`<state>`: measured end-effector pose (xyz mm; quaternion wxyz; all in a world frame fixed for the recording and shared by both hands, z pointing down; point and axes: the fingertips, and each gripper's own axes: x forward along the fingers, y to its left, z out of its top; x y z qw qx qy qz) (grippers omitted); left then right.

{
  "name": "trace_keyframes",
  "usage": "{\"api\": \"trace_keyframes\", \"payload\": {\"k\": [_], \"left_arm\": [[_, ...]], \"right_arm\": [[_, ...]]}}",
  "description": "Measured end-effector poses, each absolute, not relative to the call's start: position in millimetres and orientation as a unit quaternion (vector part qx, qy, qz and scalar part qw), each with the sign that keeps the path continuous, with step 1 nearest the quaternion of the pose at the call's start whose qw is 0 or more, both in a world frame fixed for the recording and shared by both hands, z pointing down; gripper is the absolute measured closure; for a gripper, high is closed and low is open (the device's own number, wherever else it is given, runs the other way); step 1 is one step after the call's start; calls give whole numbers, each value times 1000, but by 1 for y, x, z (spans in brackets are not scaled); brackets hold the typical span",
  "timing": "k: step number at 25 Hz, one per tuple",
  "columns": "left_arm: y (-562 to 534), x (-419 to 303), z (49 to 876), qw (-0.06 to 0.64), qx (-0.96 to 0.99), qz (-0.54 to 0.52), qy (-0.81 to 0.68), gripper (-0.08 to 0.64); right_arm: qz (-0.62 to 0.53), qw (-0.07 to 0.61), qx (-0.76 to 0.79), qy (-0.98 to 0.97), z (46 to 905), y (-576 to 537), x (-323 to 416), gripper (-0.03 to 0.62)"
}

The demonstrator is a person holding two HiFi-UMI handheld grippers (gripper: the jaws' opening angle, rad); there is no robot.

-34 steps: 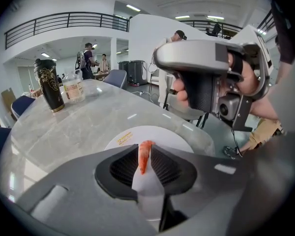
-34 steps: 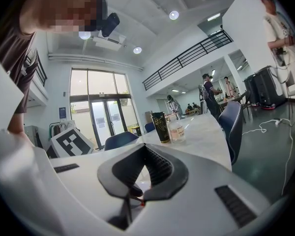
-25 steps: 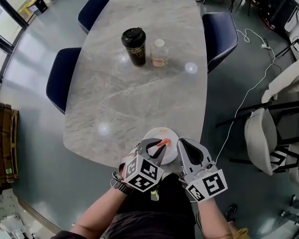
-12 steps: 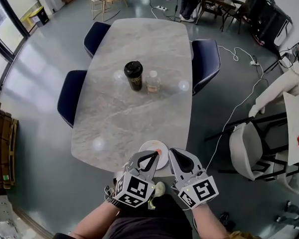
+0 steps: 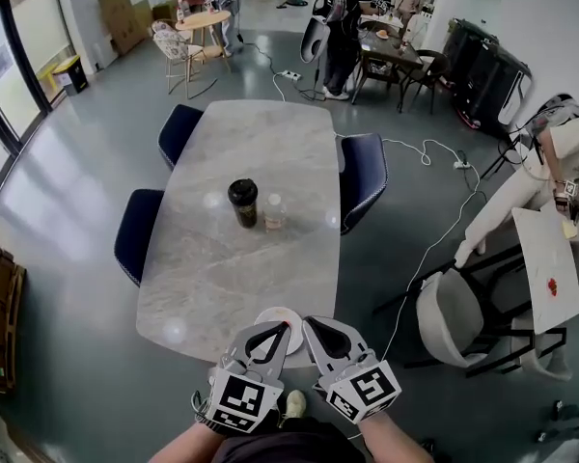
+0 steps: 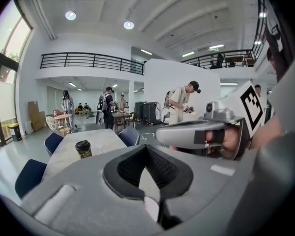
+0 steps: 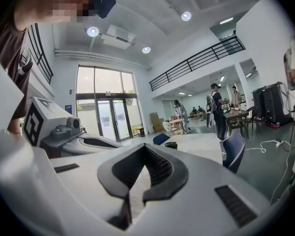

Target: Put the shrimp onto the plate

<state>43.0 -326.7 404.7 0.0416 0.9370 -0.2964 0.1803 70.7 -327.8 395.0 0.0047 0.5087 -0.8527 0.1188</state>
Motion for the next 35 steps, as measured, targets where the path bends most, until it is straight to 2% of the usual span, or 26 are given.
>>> {"api": "trace_keyframes", "payload": {"k": [12, 25, 35], "left_arm": [[-301, 39, 323, 43, 944, 57, -323, 552], [-282, 34, 290, 14, 945, 31, -327, 552], [-274, 29, 291, 16, 945, 32, -324, 552]], "right_arm": [[95, -12, 516, -851, 343, -300, 72, 591], [52, -12, 513, -857, 308, -285, 57, 591], [52, -10, 512, -857, 307, -276, 48, 592]]}}
